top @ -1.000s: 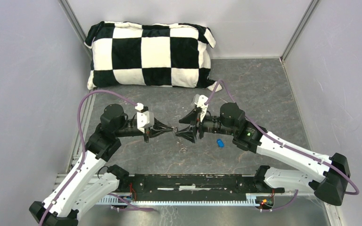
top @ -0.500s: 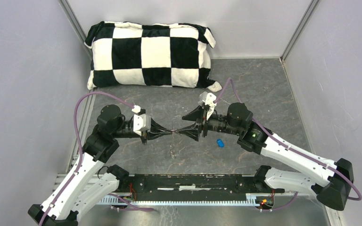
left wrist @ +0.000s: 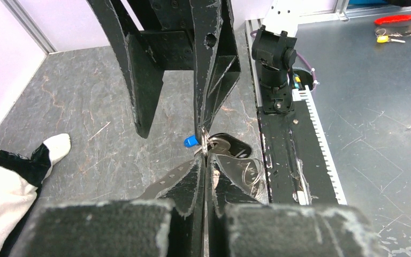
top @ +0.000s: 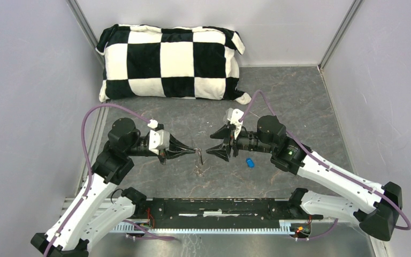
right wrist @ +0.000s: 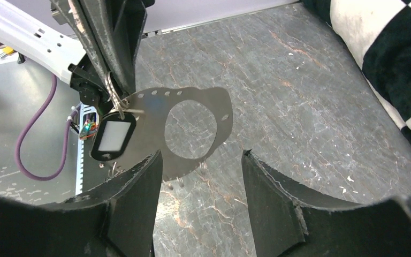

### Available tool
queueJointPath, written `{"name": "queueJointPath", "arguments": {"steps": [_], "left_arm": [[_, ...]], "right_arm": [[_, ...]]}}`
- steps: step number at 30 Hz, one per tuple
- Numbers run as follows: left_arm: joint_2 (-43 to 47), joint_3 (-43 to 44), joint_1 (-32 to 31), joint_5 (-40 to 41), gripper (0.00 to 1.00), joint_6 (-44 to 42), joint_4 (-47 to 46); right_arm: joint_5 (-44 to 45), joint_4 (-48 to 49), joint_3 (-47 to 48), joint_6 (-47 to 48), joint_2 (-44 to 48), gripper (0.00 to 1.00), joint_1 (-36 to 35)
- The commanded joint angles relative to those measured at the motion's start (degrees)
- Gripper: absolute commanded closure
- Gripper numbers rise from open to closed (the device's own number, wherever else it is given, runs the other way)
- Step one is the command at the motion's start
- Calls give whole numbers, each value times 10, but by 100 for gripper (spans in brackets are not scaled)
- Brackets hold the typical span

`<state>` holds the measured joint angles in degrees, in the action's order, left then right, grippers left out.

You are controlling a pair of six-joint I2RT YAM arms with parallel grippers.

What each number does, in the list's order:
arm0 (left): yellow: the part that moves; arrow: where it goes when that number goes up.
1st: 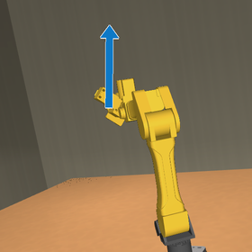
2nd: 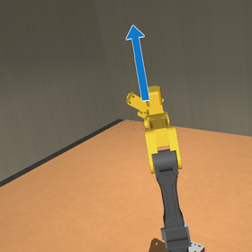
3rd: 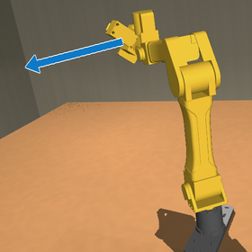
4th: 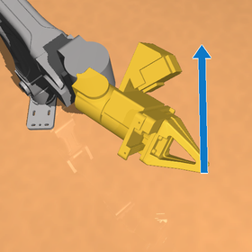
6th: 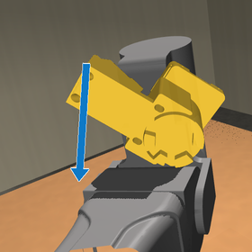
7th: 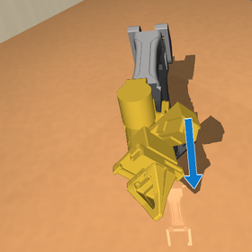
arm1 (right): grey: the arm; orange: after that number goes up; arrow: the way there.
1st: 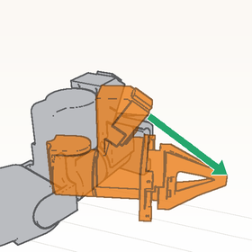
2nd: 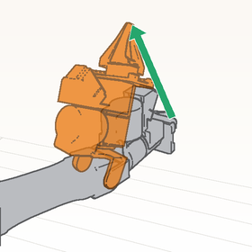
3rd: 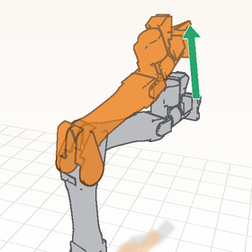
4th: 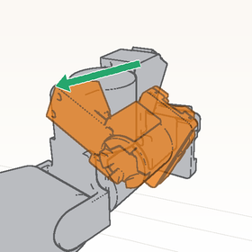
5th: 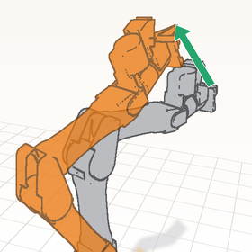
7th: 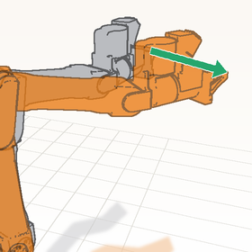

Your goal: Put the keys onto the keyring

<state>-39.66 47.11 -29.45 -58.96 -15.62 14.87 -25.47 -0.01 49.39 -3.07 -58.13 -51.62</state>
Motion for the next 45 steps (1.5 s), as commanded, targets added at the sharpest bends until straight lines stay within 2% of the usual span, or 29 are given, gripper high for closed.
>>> {"name": "queueJointPath", "arguments": {"steps": [1,5,9,11,17,32,45], "left_arm": [[-2,30,-1,-16,98,5,-16],[-2,32,-1,-14,98,5,-13],[-1,32,-1,0,98,4,-14],[-2,32,-1,5,98,4,-14],[-1,30,-1,4,98,2,-9],[5,33,-1,19,98,-20,7],[7,35,-1,17,98,-29,15]], "right_arm": [[-35,30,8,12,-2,41,2],[-55,72,-6,-6,1,40,1],[-99,104,-12,-16,5,25,-2],[-102,104,-14,-13,8,24,-3],[-114,110,-4,-20,2,30,-3],[-185,148,19,-80,-48,35,-2],[-168,131,35,-69,-54,82,-2]]}}
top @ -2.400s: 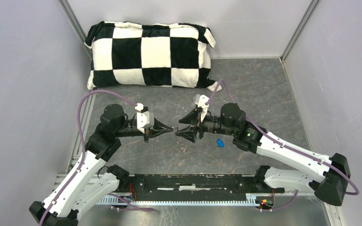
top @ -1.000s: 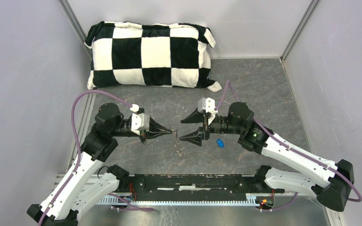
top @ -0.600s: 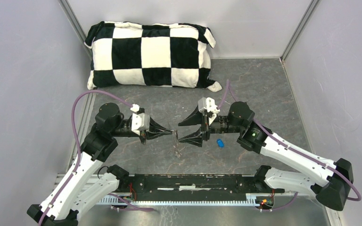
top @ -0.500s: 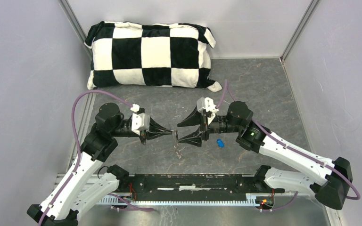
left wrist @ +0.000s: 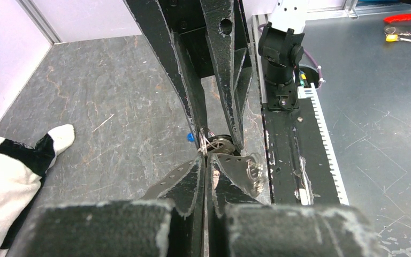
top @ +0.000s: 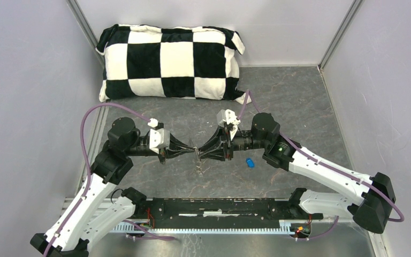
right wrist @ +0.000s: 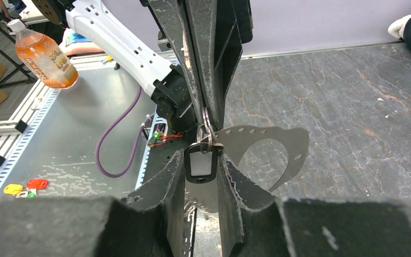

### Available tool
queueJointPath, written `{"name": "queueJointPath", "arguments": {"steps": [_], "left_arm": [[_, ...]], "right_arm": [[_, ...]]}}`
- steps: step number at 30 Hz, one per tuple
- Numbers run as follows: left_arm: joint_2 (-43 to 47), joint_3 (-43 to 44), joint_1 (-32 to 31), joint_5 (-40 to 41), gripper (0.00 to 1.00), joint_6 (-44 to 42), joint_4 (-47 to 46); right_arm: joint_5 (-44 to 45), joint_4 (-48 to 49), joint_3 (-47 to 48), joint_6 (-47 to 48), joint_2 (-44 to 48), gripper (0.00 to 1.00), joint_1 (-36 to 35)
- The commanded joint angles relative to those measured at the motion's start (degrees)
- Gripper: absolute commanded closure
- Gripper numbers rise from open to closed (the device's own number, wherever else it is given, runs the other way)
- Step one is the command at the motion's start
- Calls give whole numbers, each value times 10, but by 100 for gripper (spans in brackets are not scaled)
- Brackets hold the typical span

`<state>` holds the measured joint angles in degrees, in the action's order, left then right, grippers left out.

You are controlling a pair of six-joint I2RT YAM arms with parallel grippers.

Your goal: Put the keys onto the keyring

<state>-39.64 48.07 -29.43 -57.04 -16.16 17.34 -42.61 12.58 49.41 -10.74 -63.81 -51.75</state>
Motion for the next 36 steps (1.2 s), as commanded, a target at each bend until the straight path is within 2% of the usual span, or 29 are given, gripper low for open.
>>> {"name": "queueJointPath", "arguments": {"steps": [1,9,26,30,33,36], "left_arm": [[8,26,-1,-2,98,-24,-8],[8,28,-1,-3,98,-26,-7],[6,35,-1,-16,98,-37,2],[5,35,-1,-21,98,-39,5],[4,35,-1,-25,98,-44,8],[3,36,-1,-29,98,-51,15]], "right_arm": [[4,-1,37,11,3,85,-1],[9,-37,23,25,19,96,-1],[3,-100,17,50,21,99,0],[-9,-90,26,41,12,93,0],[-19,-82,44,34,1,74,0],[-30,-87,63,40,-6,62,1]]}}
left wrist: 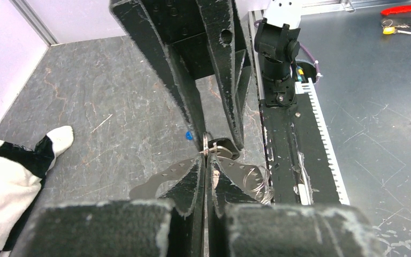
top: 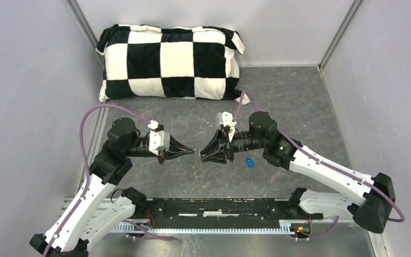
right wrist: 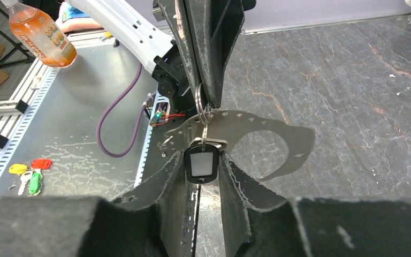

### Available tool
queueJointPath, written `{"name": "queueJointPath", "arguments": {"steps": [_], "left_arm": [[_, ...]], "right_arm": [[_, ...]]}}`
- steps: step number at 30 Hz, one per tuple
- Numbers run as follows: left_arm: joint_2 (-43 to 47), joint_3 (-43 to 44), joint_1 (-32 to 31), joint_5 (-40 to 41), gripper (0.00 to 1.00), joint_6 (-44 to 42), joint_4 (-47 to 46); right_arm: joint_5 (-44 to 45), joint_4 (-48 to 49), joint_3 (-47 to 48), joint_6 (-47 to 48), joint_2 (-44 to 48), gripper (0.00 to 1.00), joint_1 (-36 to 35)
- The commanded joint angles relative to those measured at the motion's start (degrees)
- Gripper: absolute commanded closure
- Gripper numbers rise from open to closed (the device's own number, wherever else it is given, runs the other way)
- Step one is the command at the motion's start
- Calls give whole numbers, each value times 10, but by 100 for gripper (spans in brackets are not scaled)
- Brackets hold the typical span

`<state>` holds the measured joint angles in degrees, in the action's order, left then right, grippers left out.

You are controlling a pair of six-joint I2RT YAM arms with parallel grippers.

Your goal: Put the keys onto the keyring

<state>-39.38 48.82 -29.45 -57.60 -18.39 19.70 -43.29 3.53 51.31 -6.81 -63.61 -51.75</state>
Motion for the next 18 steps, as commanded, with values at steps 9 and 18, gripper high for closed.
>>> {"name": "queueJointPath", "arguments": {"steps": [9,18], "left_arm": [[-4,34,-1,-30,98,-39,8],[-10,39,-1,-35,98,-36,8]], "right_arm": [[9,-46,94,82,17,40,10],[-49,10,101,46,-22,49,9]]}}
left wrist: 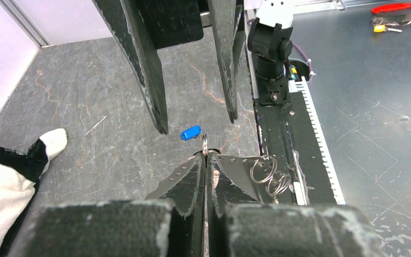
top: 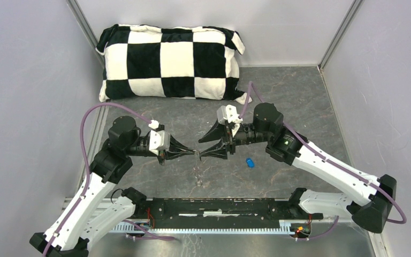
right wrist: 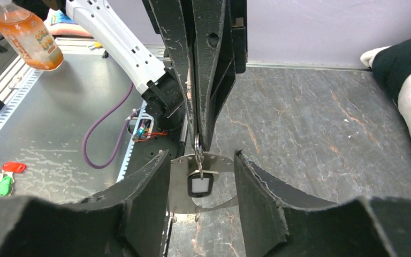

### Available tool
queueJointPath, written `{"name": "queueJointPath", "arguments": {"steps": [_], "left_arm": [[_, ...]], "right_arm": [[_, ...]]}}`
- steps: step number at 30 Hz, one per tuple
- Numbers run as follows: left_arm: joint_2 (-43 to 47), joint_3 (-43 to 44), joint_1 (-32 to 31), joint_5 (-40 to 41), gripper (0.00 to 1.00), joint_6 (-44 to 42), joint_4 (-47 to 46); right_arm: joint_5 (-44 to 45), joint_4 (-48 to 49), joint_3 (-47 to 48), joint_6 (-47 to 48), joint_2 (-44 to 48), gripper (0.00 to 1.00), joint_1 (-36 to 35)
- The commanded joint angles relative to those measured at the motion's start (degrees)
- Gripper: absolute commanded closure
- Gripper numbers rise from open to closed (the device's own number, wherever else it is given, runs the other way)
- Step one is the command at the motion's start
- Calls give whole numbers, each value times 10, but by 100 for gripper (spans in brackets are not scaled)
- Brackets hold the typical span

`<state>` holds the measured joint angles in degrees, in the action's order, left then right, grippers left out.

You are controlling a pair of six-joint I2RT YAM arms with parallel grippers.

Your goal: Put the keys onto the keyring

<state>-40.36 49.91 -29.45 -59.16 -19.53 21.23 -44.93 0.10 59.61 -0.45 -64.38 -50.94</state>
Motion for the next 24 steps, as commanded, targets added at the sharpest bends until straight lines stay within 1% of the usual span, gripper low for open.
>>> {"name": "queueJointPath", "arguments": {"steps": [1,4,9,10,12,14,17,18,20,21,24], "left_arm": [[0,28,-1,-19,98,-25,-7],[0,30,-1,-20,98,-25,-7],[0,31,-1,-22,98,-24,-8],[0,32,-1,-23,98,-24,-7],[0,32,-1,-23,98,-24,-7],[0,33,-1,-23,98,-23,-7],[1,36,-1,-23,98,-20,-7],[2,38,-1,-24,98,-20,-7],[3,37,-1,-25,98,-21,-7],[2,36,-1,-25,98,-20,-7],[-1,32,-1,-28,98,-22,-8]], "right_arm": [[-36,48,19,-19,-18,49,1],[-38,48,18,-17,-22,50,1],[-41,49,19,-17,-32,59,2],[-43,50,19,-18,-34,62,1],[-48,49,20,-18,-39,72,1],[-50,45,21,-18,-44,80,1],[-58,35,19,-11,-49,81,1],[-59,33,18,-10,-50,83,2],[-62,31,18,-7,-50,96,1],[-62,29,19,-7,-48,100,1],[-65,27,22,-12,-40,100,1]]}}
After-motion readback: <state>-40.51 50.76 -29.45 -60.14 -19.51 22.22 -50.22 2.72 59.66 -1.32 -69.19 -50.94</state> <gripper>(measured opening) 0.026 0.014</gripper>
